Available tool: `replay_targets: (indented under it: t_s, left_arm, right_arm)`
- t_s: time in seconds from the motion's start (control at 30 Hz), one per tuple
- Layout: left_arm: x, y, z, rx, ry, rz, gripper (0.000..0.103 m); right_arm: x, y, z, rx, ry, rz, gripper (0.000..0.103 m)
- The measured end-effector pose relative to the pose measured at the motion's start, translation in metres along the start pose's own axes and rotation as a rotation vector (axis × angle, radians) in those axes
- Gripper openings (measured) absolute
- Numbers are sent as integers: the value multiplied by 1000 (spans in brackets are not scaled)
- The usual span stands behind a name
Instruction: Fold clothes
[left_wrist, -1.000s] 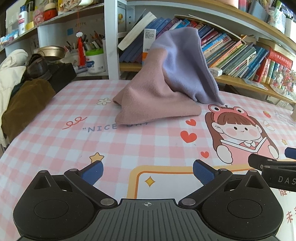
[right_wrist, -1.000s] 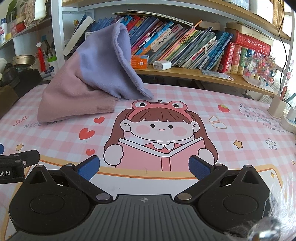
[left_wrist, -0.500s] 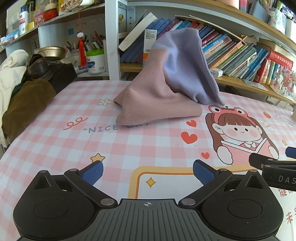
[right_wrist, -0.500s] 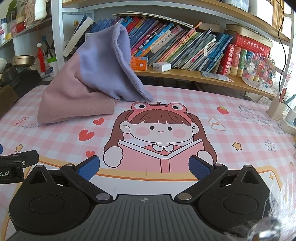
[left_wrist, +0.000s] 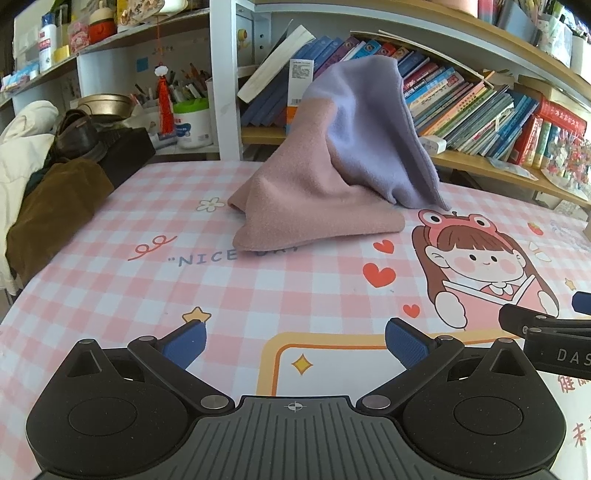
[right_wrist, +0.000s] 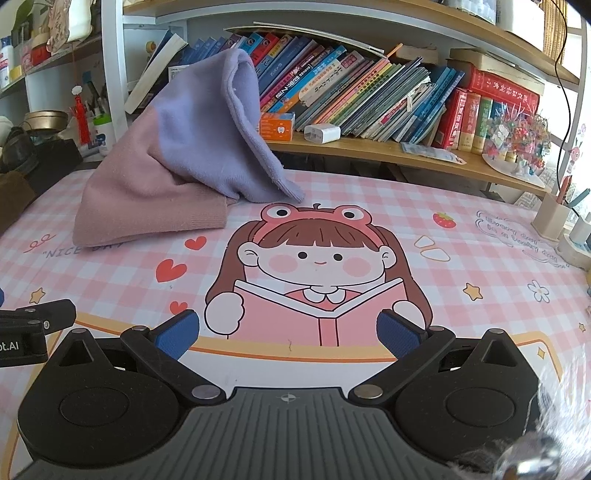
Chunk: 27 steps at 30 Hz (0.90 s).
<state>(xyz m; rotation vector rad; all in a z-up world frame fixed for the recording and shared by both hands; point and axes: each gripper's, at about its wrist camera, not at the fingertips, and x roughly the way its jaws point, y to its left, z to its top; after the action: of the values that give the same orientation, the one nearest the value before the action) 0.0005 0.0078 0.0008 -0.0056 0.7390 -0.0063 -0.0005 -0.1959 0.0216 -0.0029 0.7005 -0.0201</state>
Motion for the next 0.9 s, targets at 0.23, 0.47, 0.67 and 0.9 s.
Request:
replay_targets:
  t_s: [0.23,0.47,0.67,0.9]
  left_arm:
    - [0,0,0,0,-1,-1,103]
    - [1,1,1,-2,2,2,103]
    - [1,1,0,-1,1,-1,103]
    - [3,2,1,-5,13,11,103]
  right_arm:
    - [1,1,0,-2,-1,0,103]
    - [3,2,1,-3,1,3,103]
    - [4,2,1,-3,2,4,103]
    - [4,3,1,-3,3,3,103]
